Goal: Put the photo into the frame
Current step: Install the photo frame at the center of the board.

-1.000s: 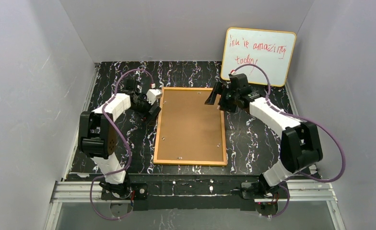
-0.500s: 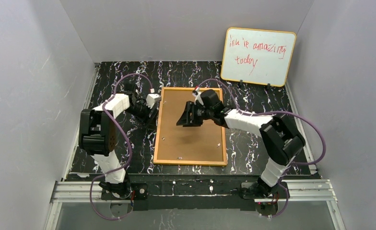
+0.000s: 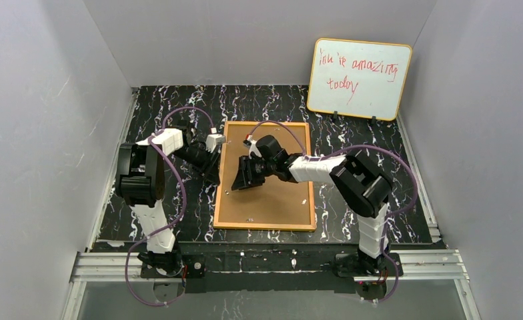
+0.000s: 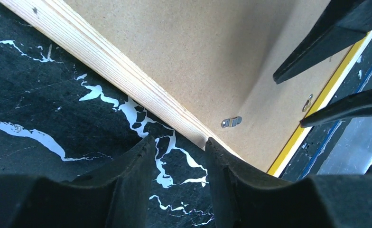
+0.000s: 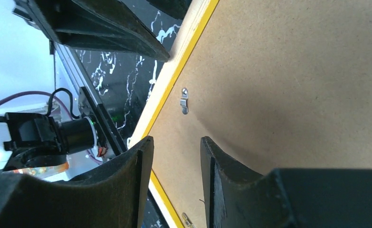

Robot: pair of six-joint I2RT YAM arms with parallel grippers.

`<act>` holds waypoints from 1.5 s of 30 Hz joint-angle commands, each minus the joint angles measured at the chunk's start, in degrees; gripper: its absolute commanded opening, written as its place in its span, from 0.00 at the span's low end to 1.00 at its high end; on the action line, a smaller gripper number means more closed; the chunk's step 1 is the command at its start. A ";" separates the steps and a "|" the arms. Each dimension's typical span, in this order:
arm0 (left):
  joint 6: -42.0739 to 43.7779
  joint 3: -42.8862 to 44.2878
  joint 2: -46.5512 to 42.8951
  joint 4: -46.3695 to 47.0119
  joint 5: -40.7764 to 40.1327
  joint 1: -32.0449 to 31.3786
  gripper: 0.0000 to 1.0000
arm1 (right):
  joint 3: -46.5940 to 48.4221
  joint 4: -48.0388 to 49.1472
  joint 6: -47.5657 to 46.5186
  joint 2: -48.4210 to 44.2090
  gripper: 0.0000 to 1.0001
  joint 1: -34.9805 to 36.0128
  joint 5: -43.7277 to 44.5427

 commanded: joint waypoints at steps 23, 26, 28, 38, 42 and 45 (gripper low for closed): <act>-1.38 -0.09 0.90 0.43 0.15 -0.04 0.25 | 8.65 0.12 -3.69 9.62 0.38 3.60 -0.31; -1.46 0.01 0.83 0.59 -0.11 -0.04 0.25 | 8.67 -0.13 -3.50 9.50 0.37 3.72 -0.57; -1.51 0.11 0.93 0.60 -0.22 -0.04 0.25 | 8.47 -0.13 -3.27 9.39 0.37 3.87 -0.65; -2.31 0.20 0.08 1.77 -0.77 -0.04 0.25 | 8.17 1.80 -0.48 10.27 0.37 4.79 -1.62; -2.52 -0.28 -0.22 2.24 -0.70 -0.04 0.25 | 8.24 2.53 0.58 10.94 0.37 4.79 -0.31; -2.54 -0.86 -0.42 2.64 -0.63 -0.04 0.25 | 8.36 3.25 0.83 11.34 0.36 4.84 0.93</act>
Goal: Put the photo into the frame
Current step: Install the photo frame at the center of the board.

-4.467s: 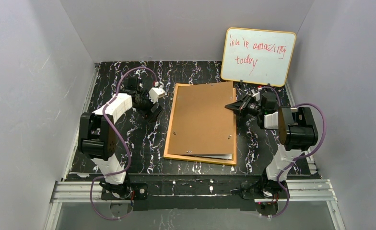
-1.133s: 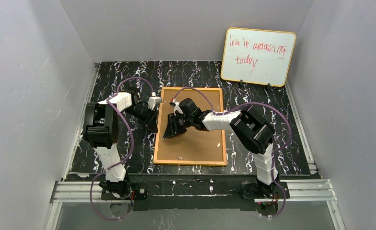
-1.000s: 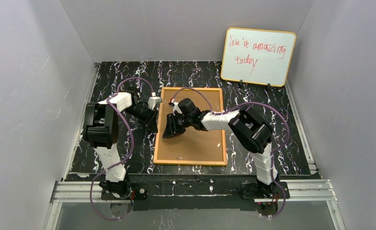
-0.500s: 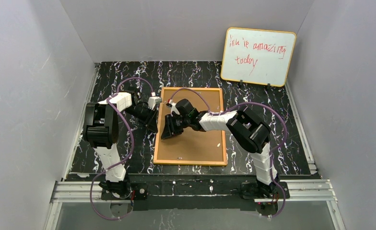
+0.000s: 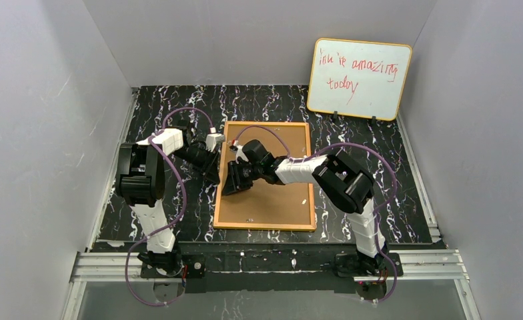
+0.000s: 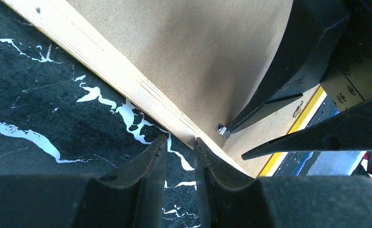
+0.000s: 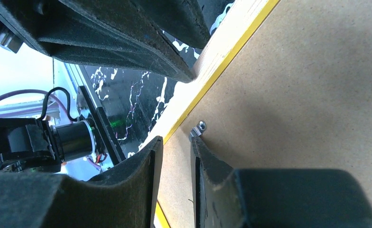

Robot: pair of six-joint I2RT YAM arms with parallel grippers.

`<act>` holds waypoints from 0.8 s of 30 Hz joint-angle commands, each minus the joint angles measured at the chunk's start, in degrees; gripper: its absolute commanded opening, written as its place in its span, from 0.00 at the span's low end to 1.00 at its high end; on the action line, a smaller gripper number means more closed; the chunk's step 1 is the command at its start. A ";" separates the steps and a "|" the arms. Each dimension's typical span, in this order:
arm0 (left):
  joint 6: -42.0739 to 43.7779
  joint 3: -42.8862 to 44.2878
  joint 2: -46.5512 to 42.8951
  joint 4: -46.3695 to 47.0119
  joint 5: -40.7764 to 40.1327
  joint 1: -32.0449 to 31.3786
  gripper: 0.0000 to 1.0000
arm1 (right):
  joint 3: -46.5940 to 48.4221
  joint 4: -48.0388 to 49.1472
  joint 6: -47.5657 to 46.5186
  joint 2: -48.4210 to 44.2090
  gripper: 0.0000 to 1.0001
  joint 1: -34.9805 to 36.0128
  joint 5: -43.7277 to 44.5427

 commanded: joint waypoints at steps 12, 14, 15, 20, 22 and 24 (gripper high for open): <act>1.39 -2.18 -1.64 2.25 -1.25 -0.03 0.25 | 2.96 2.41 0.88 4.04 0.33 0.53 5.34; 1.48 -2.32 -1.81 2.25 -1.21 -0.04 0.25 | 3.13 2.55 0.97 4.14 0.33 0.50 5.48; 1.50 -2.40 -1.89 2.23 -1.30 -0.04 0.25 | 3.21 2.56 1.11 4.08 0.33 0.52 5.53; 1.54 -2.57 -1.74 2.16 -1.43 -0.04 0.25 | 2.30 3.23 2.03 3.21 0.32 0.56 6.58; 1.59 -2.62 -1.75 2.16 -1.43 -0.04 0.25 | 1.95 4.05 2.67 2.91 0.32 0.53 6.35; 1.38 -2.39 -1.88 2.08 -1.42 -0.04 0.25 | 1.55 4.93 3.57 2.08 0.32 0.49 5.79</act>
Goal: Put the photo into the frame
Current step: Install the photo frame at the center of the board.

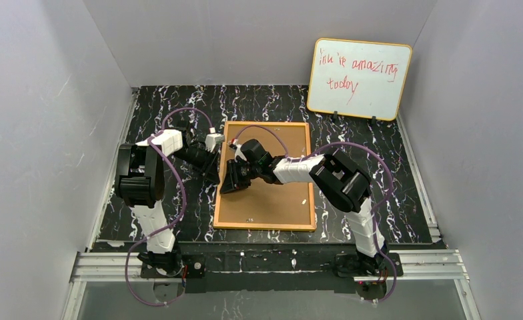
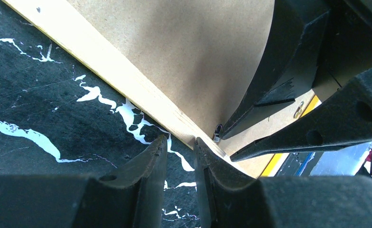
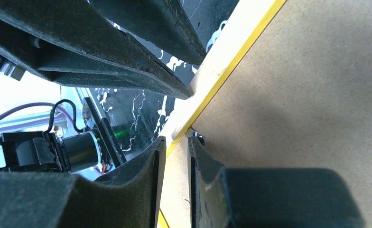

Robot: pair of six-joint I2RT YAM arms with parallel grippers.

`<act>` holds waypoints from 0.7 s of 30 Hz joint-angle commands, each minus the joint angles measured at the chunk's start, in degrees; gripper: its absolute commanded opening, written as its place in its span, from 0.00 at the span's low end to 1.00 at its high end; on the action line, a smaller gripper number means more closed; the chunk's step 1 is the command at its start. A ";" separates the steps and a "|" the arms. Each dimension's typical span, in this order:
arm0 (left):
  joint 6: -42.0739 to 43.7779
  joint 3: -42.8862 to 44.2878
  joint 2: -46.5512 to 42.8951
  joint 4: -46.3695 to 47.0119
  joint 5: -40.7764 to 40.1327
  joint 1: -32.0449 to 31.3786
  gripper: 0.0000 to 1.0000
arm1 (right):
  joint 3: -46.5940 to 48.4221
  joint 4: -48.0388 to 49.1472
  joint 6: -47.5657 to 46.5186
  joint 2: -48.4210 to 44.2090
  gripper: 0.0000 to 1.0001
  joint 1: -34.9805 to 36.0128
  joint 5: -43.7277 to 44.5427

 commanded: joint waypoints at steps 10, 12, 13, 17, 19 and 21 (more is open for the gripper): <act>-0.32 0.94 -0.31 -0.19 -0.99 0.21 0.25 | -6.99 4.41 3.83 -9.60 0.36 -0.55 6.66; -0.24 0.80 -0.32 -0.13 -0.98 0.21 0.25 | -8.56 4.69 4.29 -10.27 0.37 -0.29 6.79; -0.23 0.75 -0.30 -0.12 -0.95 0.21 0.25 | -8.98 4.69 4.50 -10.06 0.37 -0.16 6.65; -0.40 0.97 -0.07 -0.12 -1.08 0.21 0.25 | -8.45 4.59 4.74 -7.92 0.37 0.21 5.53; -0.41 1.00 -0.10 -0.12 -1.13 0.21 0.25 | -7.42 4.21 4.55 -6.68 0.37 0.47 5.00; -0.32 1.00 -0.08 -0.12 -1.29 0.21 0.25 | -6.50 3.74 4.36 -5.63 0.37 0.63 4.72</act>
